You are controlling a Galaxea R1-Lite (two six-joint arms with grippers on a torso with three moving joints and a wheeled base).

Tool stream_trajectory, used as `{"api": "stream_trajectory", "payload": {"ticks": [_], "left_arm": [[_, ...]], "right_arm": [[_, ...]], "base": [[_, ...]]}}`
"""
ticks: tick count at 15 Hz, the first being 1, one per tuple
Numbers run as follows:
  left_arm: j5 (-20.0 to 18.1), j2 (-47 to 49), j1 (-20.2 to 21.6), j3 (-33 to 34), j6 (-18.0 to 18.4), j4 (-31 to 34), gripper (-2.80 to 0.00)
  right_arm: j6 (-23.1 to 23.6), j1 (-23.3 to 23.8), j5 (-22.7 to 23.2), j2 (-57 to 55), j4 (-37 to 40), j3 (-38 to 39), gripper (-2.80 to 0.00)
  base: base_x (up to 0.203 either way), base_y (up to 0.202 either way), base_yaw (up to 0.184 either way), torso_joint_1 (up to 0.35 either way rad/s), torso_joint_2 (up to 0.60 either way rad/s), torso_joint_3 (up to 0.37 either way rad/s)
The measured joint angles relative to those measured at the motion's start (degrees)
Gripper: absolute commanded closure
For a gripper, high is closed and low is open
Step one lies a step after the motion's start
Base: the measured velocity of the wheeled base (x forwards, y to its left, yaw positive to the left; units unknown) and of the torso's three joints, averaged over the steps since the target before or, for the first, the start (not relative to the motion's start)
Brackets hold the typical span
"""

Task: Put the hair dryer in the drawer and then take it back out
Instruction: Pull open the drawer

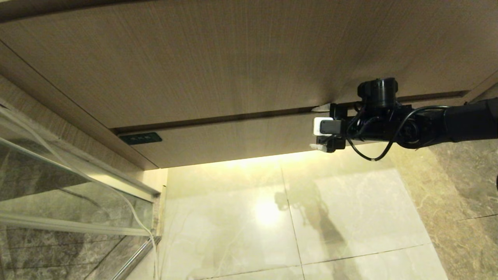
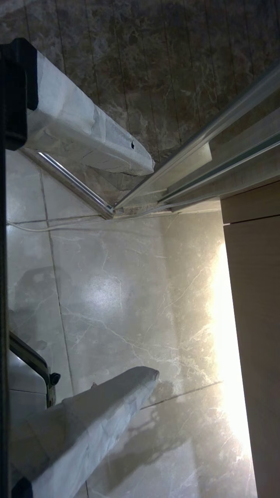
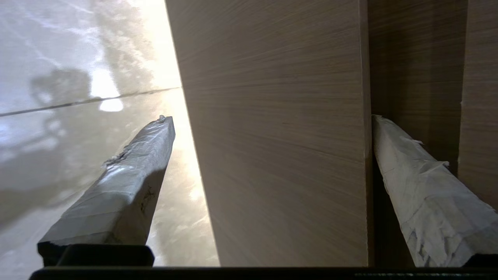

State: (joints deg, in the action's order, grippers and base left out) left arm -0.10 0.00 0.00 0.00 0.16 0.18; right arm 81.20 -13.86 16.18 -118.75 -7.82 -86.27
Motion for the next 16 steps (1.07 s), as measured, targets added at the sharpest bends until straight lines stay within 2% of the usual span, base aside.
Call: {"api": "stream_trajectory", "payload": {"ticks": [2,7,11,16], "left_arm": [[0.0,0.0,0.0,0.0,0.0,0.0,-2.8],[0.0,0.0,0.0,0.0,0.0,0.0,-2.8],[0.0,0.0,0.0,0.0,0.0,0.0,-2.8],[0.0,0.0,0.0,0.0,0.0,0.0,-2.8]], "right_arm": [[-0.1,0.0,0.1,0.2,2.8,0.1,-2.8],[-0.3,0.0,0.2,0.3,3.7,0.1,-2.8],[-3.3,0.0,0.2,1.4,13.5,0.5,-2.8],[-4.8,0.0,-0.4,2.4,19.7,1.3,-2.8]], "base": [[0.0,0.0,0.0,0.0,0.0,0.0],[0.0,0.0,0.0,0.0,0.0,0.0],[0.0,0.0,0.0,0.0,0.0,0.0],[0.0,0.0,0.0,0.0,0.0,0.0]]}}
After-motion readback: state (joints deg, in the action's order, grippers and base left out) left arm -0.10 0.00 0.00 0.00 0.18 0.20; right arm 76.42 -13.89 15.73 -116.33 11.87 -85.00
